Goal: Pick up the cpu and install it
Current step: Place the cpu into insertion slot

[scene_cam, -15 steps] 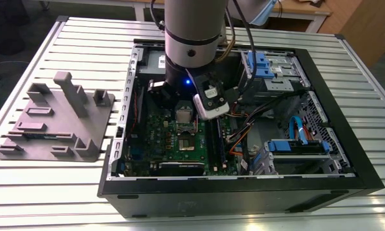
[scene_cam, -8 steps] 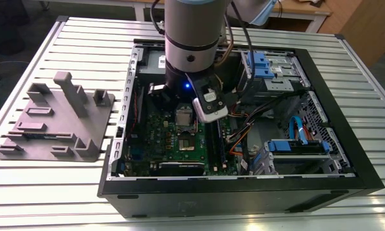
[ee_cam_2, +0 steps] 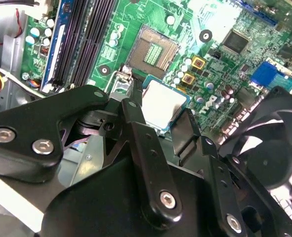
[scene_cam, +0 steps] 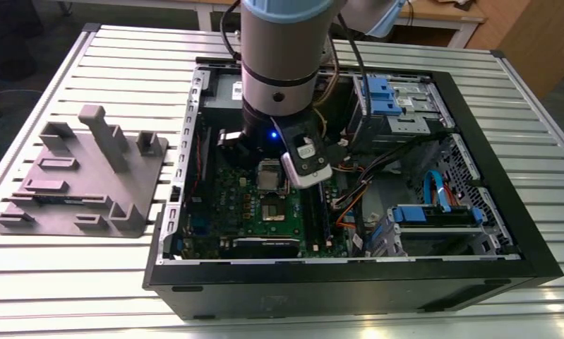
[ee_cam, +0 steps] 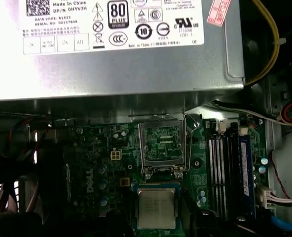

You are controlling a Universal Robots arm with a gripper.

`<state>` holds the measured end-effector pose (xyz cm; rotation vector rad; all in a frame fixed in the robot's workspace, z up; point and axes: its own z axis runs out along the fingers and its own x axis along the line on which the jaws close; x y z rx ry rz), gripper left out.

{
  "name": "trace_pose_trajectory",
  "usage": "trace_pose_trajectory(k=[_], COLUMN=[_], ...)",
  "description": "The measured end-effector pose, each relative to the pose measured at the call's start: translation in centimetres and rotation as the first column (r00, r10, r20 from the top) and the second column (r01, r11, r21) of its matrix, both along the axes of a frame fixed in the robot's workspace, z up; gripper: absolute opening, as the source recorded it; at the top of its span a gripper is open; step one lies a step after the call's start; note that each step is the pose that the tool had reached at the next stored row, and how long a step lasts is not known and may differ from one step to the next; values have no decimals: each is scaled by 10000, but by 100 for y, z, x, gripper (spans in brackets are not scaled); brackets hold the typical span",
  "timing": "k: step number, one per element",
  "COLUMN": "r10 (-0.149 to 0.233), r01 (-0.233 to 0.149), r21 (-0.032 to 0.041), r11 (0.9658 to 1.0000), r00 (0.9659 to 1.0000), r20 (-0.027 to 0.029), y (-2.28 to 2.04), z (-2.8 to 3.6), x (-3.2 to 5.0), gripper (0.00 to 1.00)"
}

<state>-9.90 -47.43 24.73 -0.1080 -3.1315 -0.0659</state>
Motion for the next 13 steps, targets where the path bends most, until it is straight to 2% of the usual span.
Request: trace_pose_trajectory(k=[4,7,13], r10=[0,1,30], r01=[0,-1,-30], r21=[12,18,21], r11=[10000,10000,10000], r00=[10000,10000,10000], r20=[0,0,11], y=[-66,-100,-102], z=[-62,-108,-127], x=[0,1,0], gripper=[47,47,47])
